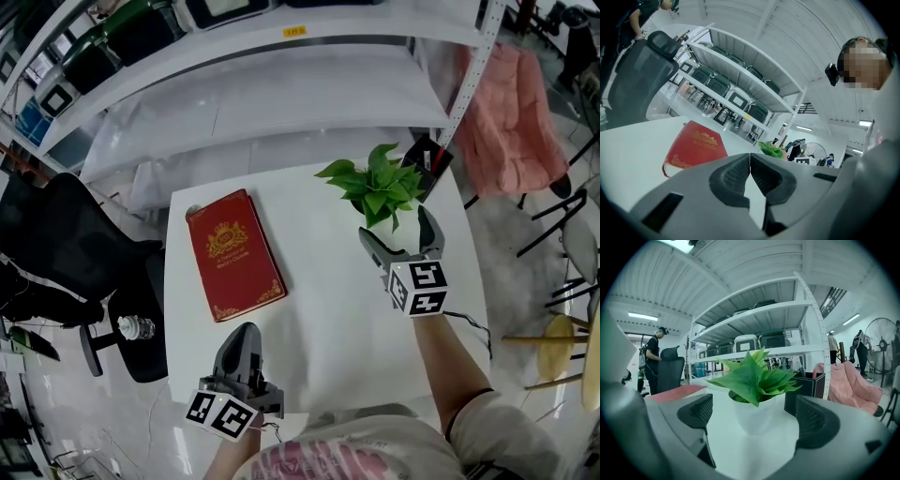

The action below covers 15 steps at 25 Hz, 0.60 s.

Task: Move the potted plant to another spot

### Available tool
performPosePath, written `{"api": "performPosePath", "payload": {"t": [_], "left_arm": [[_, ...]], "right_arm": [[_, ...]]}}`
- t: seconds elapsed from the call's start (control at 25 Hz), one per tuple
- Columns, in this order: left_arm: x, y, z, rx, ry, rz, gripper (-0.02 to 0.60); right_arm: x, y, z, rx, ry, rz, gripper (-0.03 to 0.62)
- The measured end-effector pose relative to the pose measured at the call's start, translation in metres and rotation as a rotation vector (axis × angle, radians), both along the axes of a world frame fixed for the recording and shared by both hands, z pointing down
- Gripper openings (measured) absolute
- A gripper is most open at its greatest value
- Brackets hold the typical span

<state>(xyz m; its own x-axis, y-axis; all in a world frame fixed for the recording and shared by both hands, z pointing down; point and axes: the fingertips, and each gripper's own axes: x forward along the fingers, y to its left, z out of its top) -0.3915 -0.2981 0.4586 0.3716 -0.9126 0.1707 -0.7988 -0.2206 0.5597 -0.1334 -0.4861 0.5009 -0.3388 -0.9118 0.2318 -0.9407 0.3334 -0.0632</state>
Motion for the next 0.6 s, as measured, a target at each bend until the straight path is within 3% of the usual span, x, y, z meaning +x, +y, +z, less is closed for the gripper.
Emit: {"api": "performPosePath", "payload": {"t": [0.6], "left_arm": [[0.033, 0.024, -0.023, 0.048, 0.016, 0.147, 0.025]], "right_arm": [[0.036, 0.078, -0.022, 0.014, 0.009, 0.079, 0.554]]}}
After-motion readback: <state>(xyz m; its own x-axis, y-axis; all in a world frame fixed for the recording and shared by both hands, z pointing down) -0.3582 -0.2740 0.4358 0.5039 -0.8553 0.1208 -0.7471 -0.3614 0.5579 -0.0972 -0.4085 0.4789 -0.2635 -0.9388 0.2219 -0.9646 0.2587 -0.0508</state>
